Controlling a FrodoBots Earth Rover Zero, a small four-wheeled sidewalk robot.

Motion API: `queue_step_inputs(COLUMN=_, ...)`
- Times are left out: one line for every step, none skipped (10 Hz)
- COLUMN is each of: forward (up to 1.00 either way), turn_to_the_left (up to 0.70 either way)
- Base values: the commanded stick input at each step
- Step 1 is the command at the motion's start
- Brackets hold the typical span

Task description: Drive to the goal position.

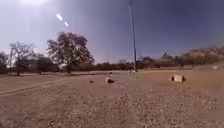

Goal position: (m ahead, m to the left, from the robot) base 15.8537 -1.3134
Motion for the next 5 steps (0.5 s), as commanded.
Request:
queue_step_inputs(forward=0.5, turn_to_the_left=-0.01)
queue_step_inputs(forward=0.5, turn_to_the_left=-0.13)
queue_step_inputs(forward=0.5, turn_to_the_left=-0.25)
queue_step_inputs(forward=0.5, turn_to_the_left=-0.37)
queue_step_inputs(forward=0.5, turn_to_the_left=-0.49)
